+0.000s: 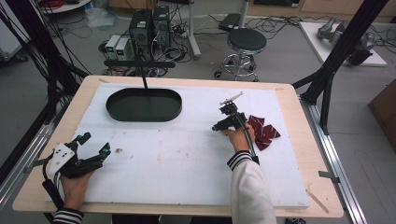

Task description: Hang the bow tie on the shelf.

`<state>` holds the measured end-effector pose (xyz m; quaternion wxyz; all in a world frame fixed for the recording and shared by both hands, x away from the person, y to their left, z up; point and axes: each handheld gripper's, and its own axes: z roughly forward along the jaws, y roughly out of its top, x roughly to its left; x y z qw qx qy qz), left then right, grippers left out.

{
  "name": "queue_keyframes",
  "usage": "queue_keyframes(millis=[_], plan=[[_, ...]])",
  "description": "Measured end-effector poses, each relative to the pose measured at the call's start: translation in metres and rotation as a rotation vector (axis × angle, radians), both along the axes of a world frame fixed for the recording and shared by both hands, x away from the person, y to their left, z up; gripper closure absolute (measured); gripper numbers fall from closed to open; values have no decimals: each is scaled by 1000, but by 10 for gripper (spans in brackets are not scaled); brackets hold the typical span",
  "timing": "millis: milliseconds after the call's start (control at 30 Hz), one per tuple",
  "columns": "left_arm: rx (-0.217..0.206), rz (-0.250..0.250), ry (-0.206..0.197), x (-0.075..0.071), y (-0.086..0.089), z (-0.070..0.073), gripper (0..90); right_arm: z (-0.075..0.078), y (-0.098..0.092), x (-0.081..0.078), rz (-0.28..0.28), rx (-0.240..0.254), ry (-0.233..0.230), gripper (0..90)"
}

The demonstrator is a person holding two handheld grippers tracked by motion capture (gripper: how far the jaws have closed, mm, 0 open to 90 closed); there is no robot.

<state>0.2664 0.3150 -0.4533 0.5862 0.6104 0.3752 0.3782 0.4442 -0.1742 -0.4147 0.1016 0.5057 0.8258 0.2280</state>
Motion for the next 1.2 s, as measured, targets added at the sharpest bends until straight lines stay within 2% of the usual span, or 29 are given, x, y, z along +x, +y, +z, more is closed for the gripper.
queue_keyframes(millis=[100,233,533,700,800,967,1200], plan=[[1,0,1,0,0,0,166,0,1,0,-14,-36,-3,388],[2,1,1,0,0,0,166,-1,2,0,-20,-40,0,447],[1,1,1,0,0,0,167,-2,6,2,-8,-81,12,510],[0,1,0,0,0,0,167,-2,6,2,-19,-93,15,590],[-1,1,0,0,0,0,166,-2,5,2,-27,-81,34,631],[1,1,-1,0,0,0,166,-1,6,2,-20,-88,32,687],[-1,1,-2,0,1,0,167,-1,4,2,-40,-64,52,777]])
